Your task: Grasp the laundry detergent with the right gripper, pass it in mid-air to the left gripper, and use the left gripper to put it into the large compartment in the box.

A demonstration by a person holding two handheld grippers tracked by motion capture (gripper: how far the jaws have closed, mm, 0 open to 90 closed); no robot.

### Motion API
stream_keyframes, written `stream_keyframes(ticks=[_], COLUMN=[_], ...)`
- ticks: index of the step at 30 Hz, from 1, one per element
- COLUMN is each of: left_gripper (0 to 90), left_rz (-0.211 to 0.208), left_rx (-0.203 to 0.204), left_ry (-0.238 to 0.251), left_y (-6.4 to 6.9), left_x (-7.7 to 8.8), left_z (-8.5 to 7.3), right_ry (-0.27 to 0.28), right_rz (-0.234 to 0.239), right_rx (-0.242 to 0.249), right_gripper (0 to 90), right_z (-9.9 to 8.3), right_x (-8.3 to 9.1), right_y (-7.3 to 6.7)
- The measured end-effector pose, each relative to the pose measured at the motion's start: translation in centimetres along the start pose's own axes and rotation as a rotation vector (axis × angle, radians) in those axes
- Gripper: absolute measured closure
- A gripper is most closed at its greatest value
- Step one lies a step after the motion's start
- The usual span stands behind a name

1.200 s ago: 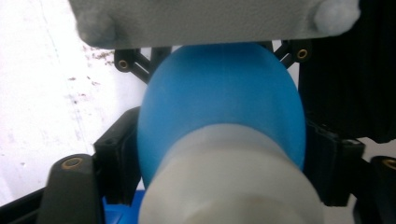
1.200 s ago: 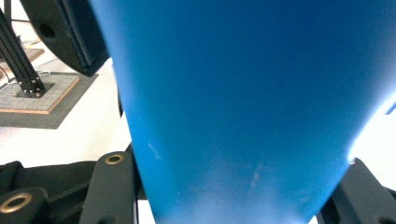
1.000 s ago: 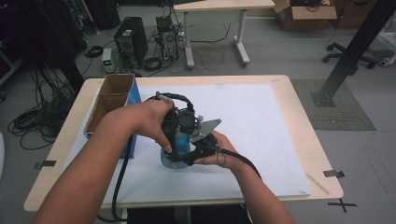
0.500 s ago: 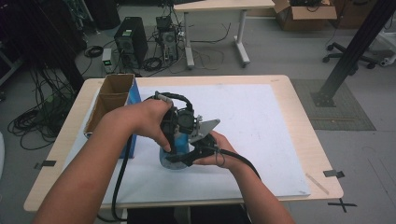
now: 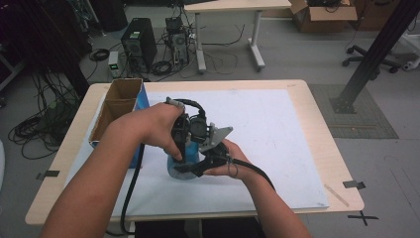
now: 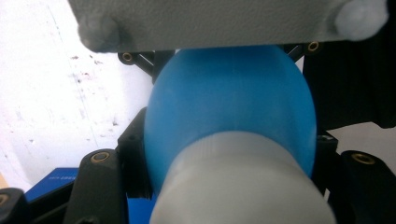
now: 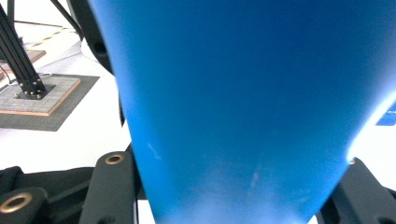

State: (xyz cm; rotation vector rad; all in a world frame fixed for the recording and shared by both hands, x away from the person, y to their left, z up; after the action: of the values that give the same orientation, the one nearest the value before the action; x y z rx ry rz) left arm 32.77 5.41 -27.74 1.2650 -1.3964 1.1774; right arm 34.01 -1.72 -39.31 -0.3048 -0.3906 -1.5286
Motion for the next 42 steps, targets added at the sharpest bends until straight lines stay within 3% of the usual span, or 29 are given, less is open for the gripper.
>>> stream_keyframes(ticks=[4,7,9,15,17,19,42], left_gripper=[38.0,38.0,38.1,38.1,38.1,38.1,38.0], left_rz=[0.001,0.0,0.002,0.005,-0.003,-0.007,-0.014], left_rx=[-0.009,-0.013,-0.017,-0.022,-0.017,-0.019,-0.013], left_ry=[0.004,0.007,0.005,0.014,0.015,0.017,0.012], left_y=[0.0,0.0,0.0,-0.1,-0.1,0.0,-0.4], left_x=[0.0,0.1,0.1,0.1,0.2,0.2,0.5], left_z=[0.0,0.1,0.1,0.2,0.2,0.3,0.6], right_ry=[0.004,0.015,0.011,0.033,0.028,0.034,0.07], right_rz=[0.0,0.004,-0.002,-0.003,-0.02,-0.029,-0.056], right_rx=[0.004,-0.02,0.0,-0.025,-0.045,-0.058,-0.109], right_gripper=[44.7,44.6,44.5,42.6,30.4,27.0,0.1], right_z=[-0.1,-0.1,-0.2,-0.4,-0.7,-1.1,-1.8], right_x=[0.1,0.1,0.2,0.3,0.2,0.2,1.4], right_y=[0.0,-0.1,0.0,-0.1,0.0,0.2,-0.2])
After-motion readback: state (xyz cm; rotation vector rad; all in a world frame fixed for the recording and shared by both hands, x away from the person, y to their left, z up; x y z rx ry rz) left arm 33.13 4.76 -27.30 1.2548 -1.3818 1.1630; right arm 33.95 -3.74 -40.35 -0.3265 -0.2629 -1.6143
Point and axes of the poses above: each handheld gripper's, and its own axes: x roughly backward along the jaws, z roughly out of its top, y roughly to its right, the point moved 3 cm from there along -x, roughly forward along the jaws, and after that the axes turned 4 degrees about -y, right-handed, at the moved point
